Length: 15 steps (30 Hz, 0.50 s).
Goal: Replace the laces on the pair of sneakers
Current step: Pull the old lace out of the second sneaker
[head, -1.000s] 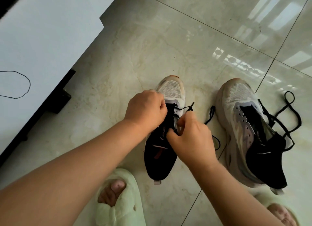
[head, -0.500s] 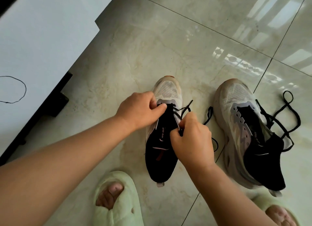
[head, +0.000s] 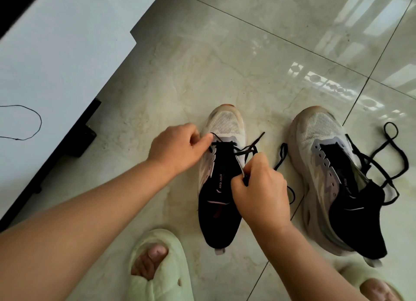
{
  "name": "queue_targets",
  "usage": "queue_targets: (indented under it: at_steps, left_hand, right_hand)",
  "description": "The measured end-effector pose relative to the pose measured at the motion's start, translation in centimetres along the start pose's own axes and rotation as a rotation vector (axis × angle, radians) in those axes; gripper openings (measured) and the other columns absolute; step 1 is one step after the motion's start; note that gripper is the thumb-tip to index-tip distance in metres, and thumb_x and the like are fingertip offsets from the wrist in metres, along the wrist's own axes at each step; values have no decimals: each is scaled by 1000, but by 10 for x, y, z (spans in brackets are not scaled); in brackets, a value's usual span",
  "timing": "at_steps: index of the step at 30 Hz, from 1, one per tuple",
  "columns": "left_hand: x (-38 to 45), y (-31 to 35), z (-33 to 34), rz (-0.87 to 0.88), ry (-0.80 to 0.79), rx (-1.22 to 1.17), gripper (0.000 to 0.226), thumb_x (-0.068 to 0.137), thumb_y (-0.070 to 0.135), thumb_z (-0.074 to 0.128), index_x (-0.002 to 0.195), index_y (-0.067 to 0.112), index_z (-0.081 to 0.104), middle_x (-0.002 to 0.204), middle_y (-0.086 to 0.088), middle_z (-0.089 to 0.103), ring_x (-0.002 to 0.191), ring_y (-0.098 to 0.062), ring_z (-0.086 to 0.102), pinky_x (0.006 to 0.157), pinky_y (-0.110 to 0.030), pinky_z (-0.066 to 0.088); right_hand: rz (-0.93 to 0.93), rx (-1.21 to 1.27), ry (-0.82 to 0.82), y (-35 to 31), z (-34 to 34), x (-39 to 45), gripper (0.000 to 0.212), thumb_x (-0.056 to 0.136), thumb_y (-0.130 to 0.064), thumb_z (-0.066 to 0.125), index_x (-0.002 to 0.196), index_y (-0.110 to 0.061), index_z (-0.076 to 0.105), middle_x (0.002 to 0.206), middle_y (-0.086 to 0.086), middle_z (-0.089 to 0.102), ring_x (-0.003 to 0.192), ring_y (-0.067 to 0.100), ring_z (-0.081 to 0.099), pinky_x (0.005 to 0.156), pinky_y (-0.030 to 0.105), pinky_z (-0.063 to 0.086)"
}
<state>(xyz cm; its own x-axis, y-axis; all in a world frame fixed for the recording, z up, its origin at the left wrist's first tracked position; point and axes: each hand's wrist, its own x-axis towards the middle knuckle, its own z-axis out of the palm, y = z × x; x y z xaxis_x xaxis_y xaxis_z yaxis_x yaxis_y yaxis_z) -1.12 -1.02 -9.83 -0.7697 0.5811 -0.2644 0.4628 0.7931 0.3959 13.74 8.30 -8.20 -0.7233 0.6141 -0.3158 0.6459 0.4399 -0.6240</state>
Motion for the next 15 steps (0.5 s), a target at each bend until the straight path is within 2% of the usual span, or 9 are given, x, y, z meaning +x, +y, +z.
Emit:
queue_targets:
  at_steps: [2,4,6,8,12,13,15]
  left_hand:
    - [-4,6,5,-198,-125,-259,35,82,49,58,66,18,55,62,6,56,60,-15,54,58,-29,44]
    - [-7,13,9,-253,-123,-456,28,81,33,64,61,17,54,56,5,52,53,-15,49,58,-29,44]
    - [-7,19,10,-246,-87,-516,28,79,20,66,56,19,50,51,6,50,50,-13,45,56,-25,39]
    - [-6,19,8,-150,-25,-416,24,78,16,64,58,18,51,54,6,52,51,-12,46,54,-25,38]
    - [5,-5,-2,162,158,108,8,83,15,55,78,9,56,77,-7,58,67,-27,53,57,-34,42]
    - [7,-9,-4,177,163,173,9,85,16,54,82,8,56,80,-7,58,68,-27,54,57,-35,43]
    - [8,-9,-3,123,139,152,12,85,21,53,82,11,56,81,-4,59,70,-26,54,57,-32,41]
  right_hand:
    - [1,-4,-1,0,1,0,17,80,-12,50,74,-15,35,59,0,47,53,15,42,46,28,28]
    - [-3,-7,-2,0,2,0,17,79,-12,51,74,-15,35,60,-1,47,53,13,41,45,25,28]
    - [-5,-14,0,0,3,0,16,79,-13,51,74,-15,35,60,-1,46,53,12,40,45,24,28]
    - [-1,-15,8,1,2,-1,17,79,-12,51,74,-15,35,60,-1,46,53,13,41,45,25,28]
    - [6,-7,18,3,1,-2,19,80,-12,52,73,-16,34,58,-2,46,51,12,40,45,25,29]
    - [2,-10,14,3,1,-2,19,80,-12,52,73,-17,34,58,-2,46,51,12,39,45,25,29]
    - [-8,-20,6,2,2,-1,20,80,-13,51,74,-17,33,58,-2,45,51,11,38,44,25,27]
